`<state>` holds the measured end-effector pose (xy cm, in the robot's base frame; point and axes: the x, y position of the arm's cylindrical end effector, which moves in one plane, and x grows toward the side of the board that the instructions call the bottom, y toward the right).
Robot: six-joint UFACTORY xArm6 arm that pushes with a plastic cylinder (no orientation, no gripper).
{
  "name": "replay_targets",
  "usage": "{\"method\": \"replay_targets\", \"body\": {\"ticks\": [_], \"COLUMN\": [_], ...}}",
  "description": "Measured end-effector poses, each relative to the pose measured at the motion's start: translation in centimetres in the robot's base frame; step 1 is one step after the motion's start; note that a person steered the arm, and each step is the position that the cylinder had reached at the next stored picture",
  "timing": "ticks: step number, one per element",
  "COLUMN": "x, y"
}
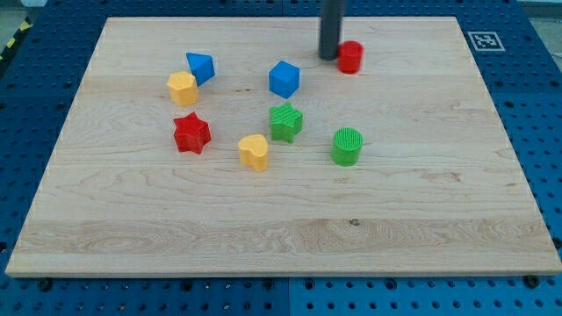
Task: Move the blue cube into the blue triangle
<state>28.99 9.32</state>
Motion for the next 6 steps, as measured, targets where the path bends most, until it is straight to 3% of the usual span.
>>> {"method": "replay_targets", "body": {"ticks": [1, 3, 6], "x": [2.9, 8.7, 2.5], "y": [1.9, -3.7, -14.7]}}
